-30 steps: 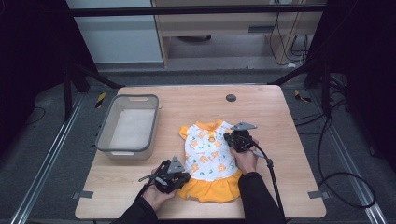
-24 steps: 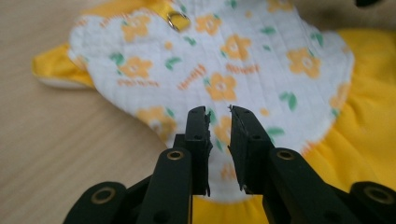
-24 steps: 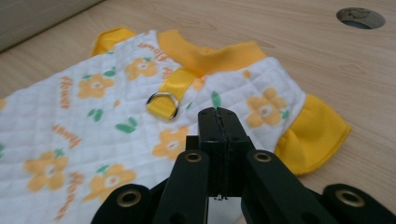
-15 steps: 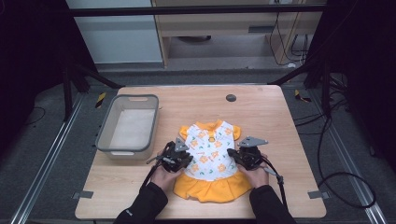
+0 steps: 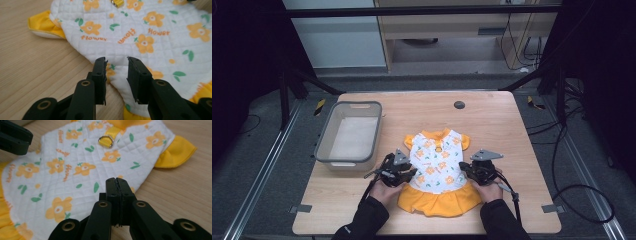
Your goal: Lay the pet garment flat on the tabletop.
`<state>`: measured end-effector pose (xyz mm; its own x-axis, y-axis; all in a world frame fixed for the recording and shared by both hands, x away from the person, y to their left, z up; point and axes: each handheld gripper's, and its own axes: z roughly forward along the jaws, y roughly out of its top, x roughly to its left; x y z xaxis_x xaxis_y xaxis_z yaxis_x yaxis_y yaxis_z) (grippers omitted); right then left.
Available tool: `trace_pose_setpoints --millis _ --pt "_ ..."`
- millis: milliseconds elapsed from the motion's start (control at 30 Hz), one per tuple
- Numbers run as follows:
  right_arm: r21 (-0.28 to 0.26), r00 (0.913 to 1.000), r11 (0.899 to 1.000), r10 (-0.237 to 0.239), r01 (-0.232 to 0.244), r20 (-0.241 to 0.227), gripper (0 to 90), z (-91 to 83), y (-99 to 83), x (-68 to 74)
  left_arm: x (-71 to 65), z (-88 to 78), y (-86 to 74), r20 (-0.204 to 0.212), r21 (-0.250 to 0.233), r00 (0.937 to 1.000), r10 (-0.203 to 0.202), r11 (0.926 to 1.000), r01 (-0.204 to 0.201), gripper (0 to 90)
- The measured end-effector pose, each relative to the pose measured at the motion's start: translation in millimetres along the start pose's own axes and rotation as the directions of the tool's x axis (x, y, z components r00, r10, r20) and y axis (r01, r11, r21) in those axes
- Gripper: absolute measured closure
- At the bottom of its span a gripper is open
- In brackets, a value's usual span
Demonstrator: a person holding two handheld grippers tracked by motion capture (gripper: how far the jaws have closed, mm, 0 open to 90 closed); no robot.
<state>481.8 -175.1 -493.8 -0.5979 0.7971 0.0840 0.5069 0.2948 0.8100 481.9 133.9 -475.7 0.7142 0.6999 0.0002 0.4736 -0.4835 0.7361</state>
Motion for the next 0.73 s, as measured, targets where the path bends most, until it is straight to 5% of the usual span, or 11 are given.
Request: trace_pose_setpoints --millis 267,533,733 --pt "-0.075 0.9998 0.997 0.014 -0.015 -0.013 78.1 -31.6 -1.9 -2.2 5.5 -36.3 -18.9 0.003 -0.055 0.9996 -0.026 0.9981 0.027 57.0" --pt "-0.112 0.998 0.992 0.059 -0.057 0.023 58.4 -56.2 -16.8 -13.0 12.7 -56.4 -49.3 -0.003 -0.037 0.9977 -0.068 0.997 0.067 44.7" --pt "-0.118 0.9957 0.991 0.071 -0.063 0.06 44.8 -70.3 -31.4 -19.4 20.7 -73.9 -62.7 -0.02 -0.07 0.9947 -0.101 0.9926 0.099 35.0"
